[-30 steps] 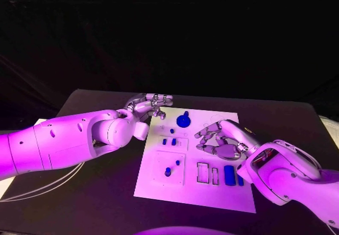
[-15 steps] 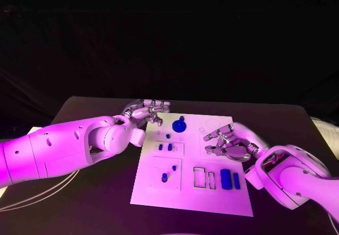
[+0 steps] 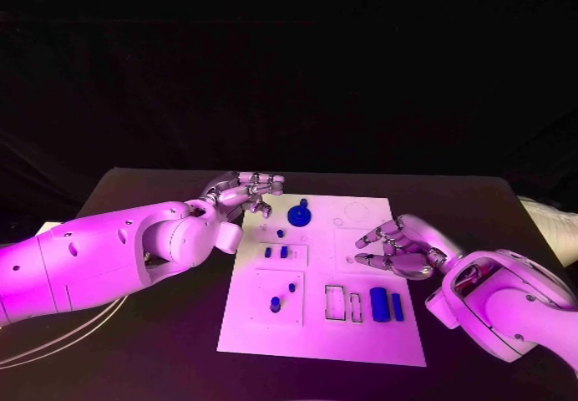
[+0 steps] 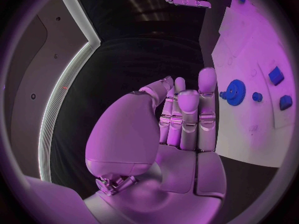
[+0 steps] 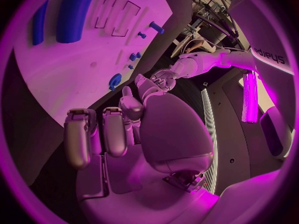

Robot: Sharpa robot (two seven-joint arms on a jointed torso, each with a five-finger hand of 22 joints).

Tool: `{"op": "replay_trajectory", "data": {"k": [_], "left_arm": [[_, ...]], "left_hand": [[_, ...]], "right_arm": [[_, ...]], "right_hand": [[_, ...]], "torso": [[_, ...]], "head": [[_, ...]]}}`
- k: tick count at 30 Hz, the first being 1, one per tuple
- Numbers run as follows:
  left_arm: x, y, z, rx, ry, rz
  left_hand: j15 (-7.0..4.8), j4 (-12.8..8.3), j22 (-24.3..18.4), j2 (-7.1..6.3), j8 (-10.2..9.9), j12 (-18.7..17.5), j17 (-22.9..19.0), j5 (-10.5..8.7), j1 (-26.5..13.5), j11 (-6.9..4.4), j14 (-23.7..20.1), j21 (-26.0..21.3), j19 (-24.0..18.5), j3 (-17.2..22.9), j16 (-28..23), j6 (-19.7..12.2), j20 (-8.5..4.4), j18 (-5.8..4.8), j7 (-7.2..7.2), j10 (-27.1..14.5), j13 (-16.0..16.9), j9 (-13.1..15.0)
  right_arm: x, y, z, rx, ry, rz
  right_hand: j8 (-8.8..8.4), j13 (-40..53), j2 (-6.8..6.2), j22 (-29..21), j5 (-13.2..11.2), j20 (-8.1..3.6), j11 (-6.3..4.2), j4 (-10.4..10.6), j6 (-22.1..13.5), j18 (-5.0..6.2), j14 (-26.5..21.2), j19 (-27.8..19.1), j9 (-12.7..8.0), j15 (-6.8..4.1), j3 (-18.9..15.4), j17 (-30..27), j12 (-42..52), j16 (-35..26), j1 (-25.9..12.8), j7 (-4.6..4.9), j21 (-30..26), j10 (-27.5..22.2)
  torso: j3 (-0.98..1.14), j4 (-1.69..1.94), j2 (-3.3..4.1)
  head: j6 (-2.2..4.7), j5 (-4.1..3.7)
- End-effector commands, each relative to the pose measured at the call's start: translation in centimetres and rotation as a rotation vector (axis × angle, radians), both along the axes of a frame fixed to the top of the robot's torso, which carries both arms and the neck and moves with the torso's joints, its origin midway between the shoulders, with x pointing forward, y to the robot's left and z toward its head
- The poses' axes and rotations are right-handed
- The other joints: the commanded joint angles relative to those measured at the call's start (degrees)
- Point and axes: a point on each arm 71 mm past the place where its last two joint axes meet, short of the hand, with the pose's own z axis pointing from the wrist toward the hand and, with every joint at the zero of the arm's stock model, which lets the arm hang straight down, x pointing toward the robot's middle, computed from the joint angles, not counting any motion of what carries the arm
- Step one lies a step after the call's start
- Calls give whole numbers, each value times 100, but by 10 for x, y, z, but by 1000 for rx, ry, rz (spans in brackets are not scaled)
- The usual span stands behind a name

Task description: Assemble the parts on the task board

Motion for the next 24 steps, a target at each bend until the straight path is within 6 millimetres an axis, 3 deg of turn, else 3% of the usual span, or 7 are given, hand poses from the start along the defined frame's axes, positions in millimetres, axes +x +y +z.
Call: {"op": "replay_trajectory", "data": {"k": [1,8,10,12,16,24], "left_arm": [[-1,-3,1,-9,-8,-28],[-2,-3,0,-9,-7,-29],[-2,-3,0,-9,-6,-29],[-3,-3,0,-9,-5,-29],[-3,-2,-1,-10,-4,-30],[-5,-4,-1,-13,-4,-35]], "left_hand": [[-42,-9,8,56,32,41,9,-3,-8,-34,3,-29,42,-38,34,-8,-19,33,-48,-25,26,-8],[-42,-9,8,56,32,41,9,-3,-8,-34,3,-29,42,-38,34,-8,-19,33,-48,-25,26,-8],[-42,-9,8,56,32,41,9,-3,-8,-34,3,-29,42,-38,34,-8,-19,33,-48,-25,26,-8],[-42,-9,8,56,32,41,9,-3,-8,-34,3,-29,42,-38,34,-8,-19,33,-48,-25,26,-8],[-44,-15,12,71,40,162,15,-2,-8,-34,3,-34,55,-66,53,-13,-24,29,-49,-107,108,-10],[-44,-15,12,71,40,162,15,-2,-8,-34,3,-34,55,-66,53,-13,-24,29,-49,-107,108,-10]], "right_arm": [[-4,-2,-3,-83,8,-1],[-13,-11,-7,-189,30,-18],[-17,-14,-9,-230,40,-26],[-21,-17,-10,-274,39,-34],[-28,-21,-13,-366,25,-56],[-35,-23,-19,-469,29,-84]], "right_hand": [[22,128,35,721,12,-4,-9,8,6,-84,300,56,16,-6,-60,25,106,34,-20,-28,36,33],[86,459,27,786,61,-3,-16,204,37,-101,320,101,101,-8,-248,174,361,119,-222,-49,78,103],[107,553,12,815,465,-6,-28,414,34,-108,330,120,141,-14,-421,252,422,162,-452,-65,97,117],[139,719,-5,845,652,-13,-36,555,47,-116,336,142,186,-24,-579,312,564,194,-567,-85,116,177],[240,1068,19,895,662,-34,-68,832,98,-128,350,176,319,-48,-875,431,861,256,-670,-127,146,306],[354,1561,71,1118,576,-56,-93,874,98,-190,411,353,511,-68,-1183,825,1333,444,-717,-159,293,522]], "torso": [[-1,1,-4],[-1,3,-4],[-2,3,-4],[-3,-3,-4],[-1,-20,-5],[-7,-28,-14]], "head": [[-13,-65],[-26,-194],[-31,-227],[-43,-251],[-55,-304],[-78,-357]]}}
